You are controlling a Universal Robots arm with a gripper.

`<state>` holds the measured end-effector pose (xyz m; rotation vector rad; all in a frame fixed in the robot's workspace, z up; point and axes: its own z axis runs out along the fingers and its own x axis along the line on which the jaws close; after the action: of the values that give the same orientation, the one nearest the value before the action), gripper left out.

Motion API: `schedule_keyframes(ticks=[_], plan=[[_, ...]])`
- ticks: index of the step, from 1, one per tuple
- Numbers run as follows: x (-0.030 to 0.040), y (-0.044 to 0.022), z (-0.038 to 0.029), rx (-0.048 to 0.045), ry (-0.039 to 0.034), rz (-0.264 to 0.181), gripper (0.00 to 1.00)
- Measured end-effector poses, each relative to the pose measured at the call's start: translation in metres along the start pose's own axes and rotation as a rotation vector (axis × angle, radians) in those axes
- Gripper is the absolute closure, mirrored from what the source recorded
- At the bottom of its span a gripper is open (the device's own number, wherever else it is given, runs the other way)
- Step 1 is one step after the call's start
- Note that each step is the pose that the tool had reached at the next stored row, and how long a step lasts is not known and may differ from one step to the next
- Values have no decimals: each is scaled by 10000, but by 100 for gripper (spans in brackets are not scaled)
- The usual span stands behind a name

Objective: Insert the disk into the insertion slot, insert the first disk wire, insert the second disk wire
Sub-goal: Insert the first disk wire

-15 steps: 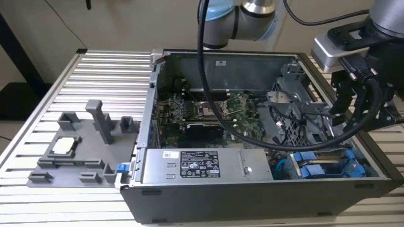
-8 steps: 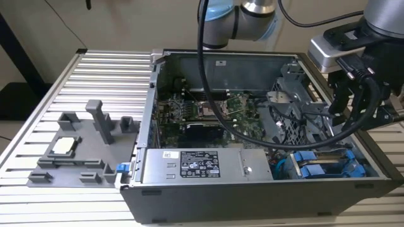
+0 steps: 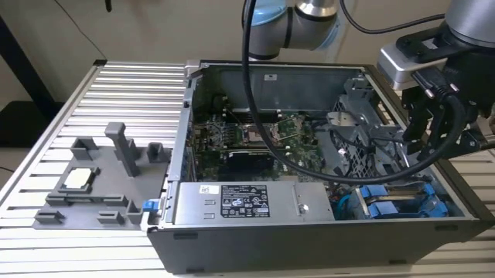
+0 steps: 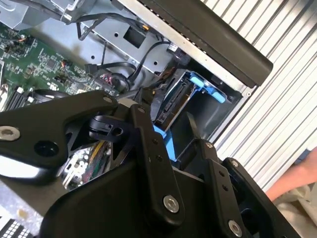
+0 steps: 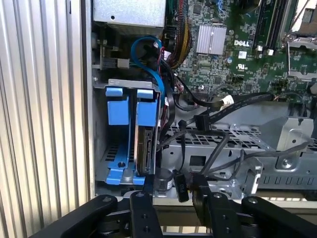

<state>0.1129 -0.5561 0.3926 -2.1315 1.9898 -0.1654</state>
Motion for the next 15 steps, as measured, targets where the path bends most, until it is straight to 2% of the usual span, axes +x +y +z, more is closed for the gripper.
schedule_keyframes(ticks=[1,2,8,9,15], plan=[[0,0,1,0,0,-1,55],[0,0,2,0,1,-1,62],[1,3,10,0,2,-1,65],[1,3,11,0,2,-1,72],[1,3,12,0,1,-1,74]])
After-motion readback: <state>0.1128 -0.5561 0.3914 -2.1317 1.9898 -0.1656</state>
